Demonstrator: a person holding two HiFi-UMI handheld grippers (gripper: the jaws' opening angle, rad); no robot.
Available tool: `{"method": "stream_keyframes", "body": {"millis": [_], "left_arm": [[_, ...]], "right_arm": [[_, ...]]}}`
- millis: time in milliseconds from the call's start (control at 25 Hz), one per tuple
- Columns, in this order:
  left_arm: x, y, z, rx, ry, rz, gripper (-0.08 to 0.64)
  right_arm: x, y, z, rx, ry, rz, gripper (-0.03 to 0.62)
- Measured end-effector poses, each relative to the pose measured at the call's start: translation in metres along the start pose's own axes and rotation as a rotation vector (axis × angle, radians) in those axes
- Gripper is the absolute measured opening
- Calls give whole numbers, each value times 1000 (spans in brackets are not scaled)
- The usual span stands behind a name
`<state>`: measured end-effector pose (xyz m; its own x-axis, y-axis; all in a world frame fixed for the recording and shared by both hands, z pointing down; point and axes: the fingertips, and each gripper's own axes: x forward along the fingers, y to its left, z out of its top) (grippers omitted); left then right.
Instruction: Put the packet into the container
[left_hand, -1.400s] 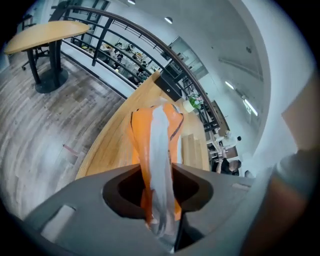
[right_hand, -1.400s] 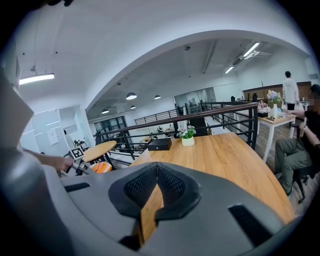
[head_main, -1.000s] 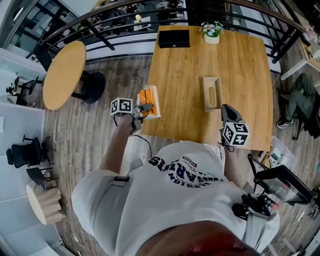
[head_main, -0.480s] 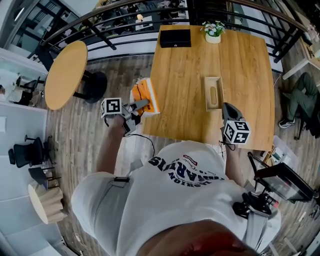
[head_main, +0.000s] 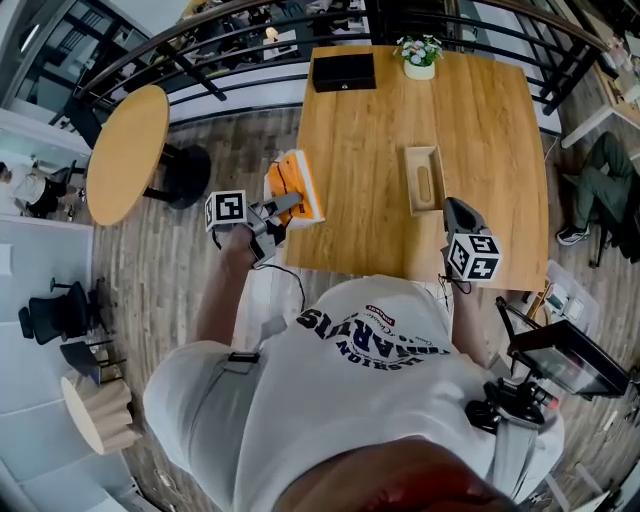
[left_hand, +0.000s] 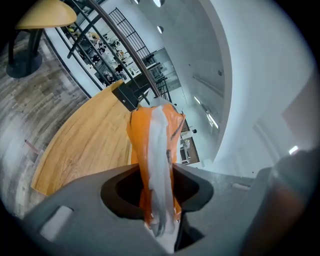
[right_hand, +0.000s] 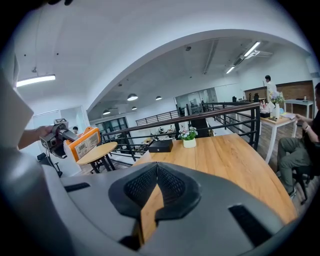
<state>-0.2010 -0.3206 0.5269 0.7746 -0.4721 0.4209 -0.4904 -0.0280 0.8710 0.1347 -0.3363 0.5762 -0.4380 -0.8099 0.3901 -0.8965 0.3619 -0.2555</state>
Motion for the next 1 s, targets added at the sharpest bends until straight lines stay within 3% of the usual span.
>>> {"method": "stream_keyframes", "body": {"millis": [320, 480, 720, 1000], "left_arm": [[67, -22, 0, 24, 62, -69, 133], [82, -34, 5, 25, 54, -99, 133], [146, -58, 1, 28, 102, -164, 133], [177, -86, -5, 37, 150, -231, 133]], "right_arm": [[-5, -21, -6, 25, -15, -43, 9], [-14, -18, -6, 35, -28, -68, 9], [-23, -48, -22, 80, -32, -112, 9], [-49, -48, -34, 124, -32, -176, 9]]}}
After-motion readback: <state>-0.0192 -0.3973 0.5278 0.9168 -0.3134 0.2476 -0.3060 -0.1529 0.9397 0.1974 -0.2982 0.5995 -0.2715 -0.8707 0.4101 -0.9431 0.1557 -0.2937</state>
